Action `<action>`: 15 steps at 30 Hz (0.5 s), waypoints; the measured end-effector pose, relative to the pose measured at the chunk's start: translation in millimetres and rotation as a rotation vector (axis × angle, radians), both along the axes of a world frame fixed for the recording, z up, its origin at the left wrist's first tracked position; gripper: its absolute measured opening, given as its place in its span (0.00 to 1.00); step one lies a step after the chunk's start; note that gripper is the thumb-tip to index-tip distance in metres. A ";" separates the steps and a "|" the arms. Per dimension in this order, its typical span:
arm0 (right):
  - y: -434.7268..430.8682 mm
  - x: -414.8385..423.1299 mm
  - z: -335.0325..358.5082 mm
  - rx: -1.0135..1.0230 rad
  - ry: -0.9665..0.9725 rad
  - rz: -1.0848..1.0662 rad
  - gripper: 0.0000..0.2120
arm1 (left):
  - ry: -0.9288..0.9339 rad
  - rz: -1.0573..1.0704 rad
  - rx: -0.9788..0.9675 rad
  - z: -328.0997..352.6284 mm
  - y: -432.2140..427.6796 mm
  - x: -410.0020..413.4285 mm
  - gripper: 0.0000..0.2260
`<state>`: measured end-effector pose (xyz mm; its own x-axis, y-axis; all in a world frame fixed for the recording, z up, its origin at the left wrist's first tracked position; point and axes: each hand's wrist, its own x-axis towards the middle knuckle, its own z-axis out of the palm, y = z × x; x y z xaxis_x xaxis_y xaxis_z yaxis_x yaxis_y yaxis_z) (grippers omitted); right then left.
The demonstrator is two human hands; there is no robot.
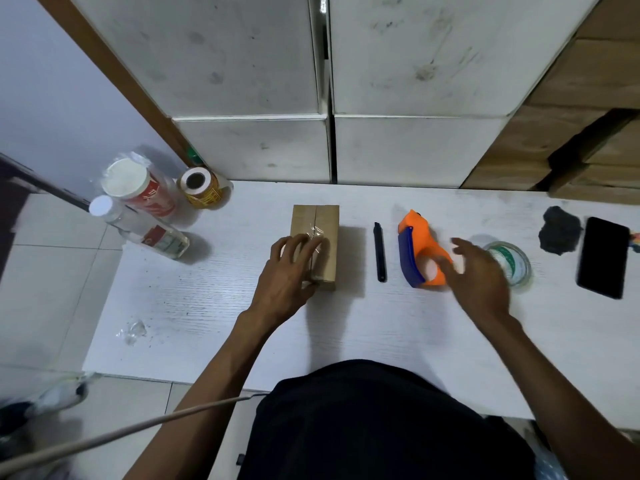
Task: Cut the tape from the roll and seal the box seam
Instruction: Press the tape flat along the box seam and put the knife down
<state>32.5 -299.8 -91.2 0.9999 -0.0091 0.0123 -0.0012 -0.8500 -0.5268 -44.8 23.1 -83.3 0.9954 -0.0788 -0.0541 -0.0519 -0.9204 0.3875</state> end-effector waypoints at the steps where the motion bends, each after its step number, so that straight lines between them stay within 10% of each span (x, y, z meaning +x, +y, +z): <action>1: -15.5 1.8 0.5 -0.009 -0.048 -0.042 0.18 | 0.000 -0.002 0.003 0.6 0.3 0.4 0.39; 15: -77.0 3.7 -28.3 -0.212 0.218 -0.063 0.13 | 0.032 0.007 -0.043 -7.2 -0.1 -3.0 0.38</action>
<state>36.2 -376.8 -119.5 0.9767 -0.0910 -0.1942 -0.1507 -0.9356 -0.3194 -47.8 23.0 -90.5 0.9938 -0.0748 -0.0826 -0.0324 -0.9033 0.4278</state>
